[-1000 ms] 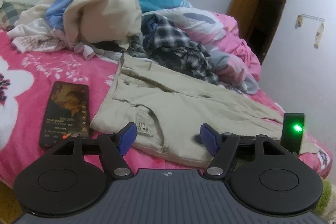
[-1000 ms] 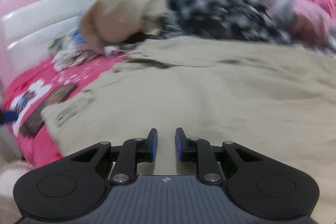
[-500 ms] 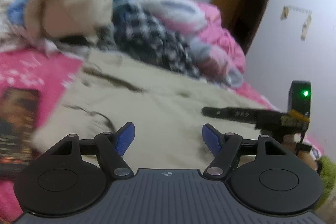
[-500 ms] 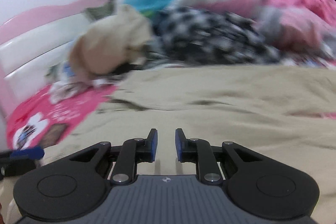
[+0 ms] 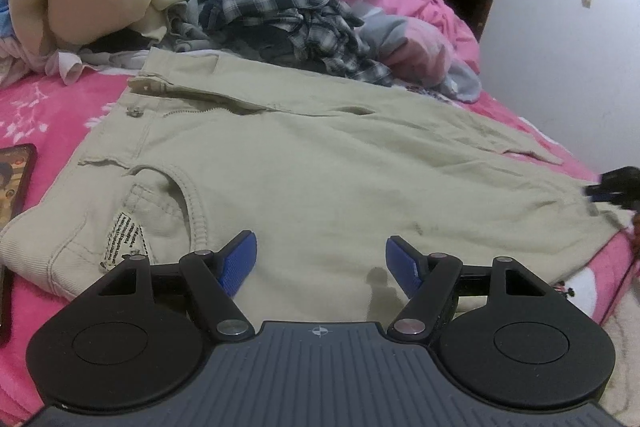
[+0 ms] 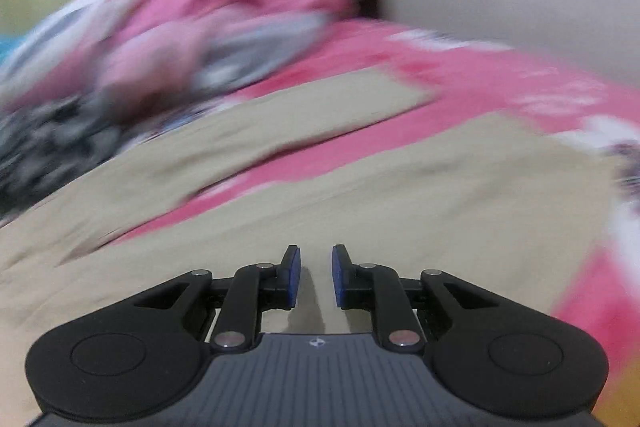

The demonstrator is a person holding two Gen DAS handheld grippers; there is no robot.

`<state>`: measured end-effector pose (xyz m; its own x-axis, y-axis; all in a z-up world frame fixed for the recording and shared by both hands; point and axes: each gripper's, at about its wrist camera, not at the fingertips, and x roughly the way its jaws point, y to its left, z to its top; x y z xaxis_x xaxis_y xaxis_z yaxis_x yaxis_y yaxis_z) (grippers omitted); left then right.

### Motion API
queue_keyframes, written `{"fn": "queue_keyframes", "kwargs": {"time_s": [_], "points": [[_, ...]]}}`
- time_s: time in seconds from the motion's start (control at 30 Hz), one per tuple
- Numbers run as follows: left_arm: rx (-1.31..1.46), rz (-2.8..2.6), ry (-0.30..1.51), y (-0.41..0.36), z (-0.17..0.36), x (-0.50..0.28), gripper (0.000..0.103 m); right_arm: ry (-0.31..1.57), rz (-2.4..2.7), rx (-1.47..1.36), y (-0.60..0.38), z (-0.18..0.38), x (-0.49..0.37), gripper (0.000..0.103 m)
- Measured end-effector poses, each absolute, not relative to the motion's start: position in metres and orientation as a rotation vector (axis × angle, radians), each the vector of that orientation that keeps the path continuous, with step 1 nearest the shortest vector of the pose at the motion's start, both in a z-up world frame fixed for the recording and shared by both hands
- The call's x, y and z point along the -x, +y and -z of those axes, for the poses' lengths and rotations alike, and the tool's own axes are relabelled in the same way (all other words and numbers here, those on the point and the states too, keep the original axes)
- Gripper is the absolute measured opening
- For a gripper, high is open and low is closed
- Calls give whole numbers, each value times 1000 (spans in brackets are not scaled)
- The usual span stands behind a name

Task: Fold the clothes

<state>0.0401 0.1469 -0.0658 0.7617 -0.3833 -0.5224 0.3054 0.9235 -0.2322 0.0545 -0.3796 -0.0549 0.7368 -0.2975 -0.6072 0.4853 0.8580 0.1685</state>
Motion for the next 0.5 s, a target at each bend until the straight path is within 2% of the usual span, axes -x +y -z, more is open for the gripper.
{"fn": "queue_keyframes", "kwargs": {"time_s": [0.17,0.37,0.5], "points": [[98,333,607,137,64,-40,72,583,249,-295,-368,48,-49,19],[59,274,635,126,61,-42,72,727,-215,60,-285,54,-96,19],[37,234,645,119,61,-41,73,792,-163,15,-328,56,-116,18]]}}
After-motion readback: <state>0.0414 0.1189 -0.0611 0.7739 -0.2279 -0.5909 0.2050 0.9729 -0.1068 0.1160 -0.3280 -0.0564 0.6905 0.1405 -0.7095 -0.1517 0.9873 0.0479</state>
